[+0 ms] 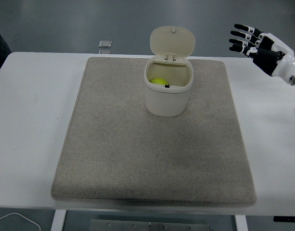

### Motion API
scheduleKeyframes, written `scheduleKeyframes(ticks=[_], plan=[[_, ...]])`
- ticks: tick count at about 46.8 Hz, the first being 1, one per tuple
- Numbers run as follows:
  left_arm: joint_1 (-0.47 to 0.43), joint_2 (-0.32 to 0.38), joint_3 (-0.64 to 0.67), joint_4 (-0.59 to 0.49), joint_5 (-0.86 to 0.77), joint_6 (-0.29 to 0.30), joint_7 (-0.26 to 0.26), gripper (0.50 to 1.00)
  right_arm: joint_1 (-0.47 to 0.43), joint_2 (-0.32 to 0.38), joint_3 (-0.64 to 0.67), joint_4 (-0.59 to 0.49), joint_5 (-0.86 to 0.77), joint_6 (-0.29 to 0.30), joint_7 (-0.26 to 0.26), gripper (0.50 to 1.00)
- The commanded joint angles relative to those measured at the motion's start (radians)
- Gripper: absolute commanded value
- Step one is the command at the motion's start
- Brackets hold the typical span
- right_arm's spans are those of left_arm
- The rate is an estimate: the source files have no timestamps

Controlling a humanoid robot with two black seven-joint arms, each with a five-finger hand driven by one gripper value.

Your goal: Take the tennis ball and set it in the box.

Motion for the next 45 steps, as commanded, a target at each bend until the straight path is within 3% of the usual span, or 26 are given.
scheduleKeyframes(ticks=[1,10,15,22,45], plan=[[0.000,0.000,0.000,0.000,0.000,0.000,0.002,0.990,-0.005,0.023,0.001,0.001,0.050,-0.053,0.000,0.860],[0.000,0.000,0.000,0.000,0.000,0.000,0.000,0.992,-0.022,0.075,0.002,-0.001,0.068,-0.116,0.003,0.862],[0.000,0.000,0.000,0.000,0.000,0.000,0.000,0.992,-0.030,0.078,0.005,-0.002,0.055,-0.115,0.003,0.907],[0.000,0.000,0.000,0.000,0.000,0.000,0.000,0.992,-0.034,0.080,0.005,-0.002,0.053,-0.107,0.002,0.923],[0.000,0.000,0.000,0.000,0.000,0.000,0.000,0.992,-0.056,0.088,0.005,-0.002,0.052,-0.105,0.003,0.926]])
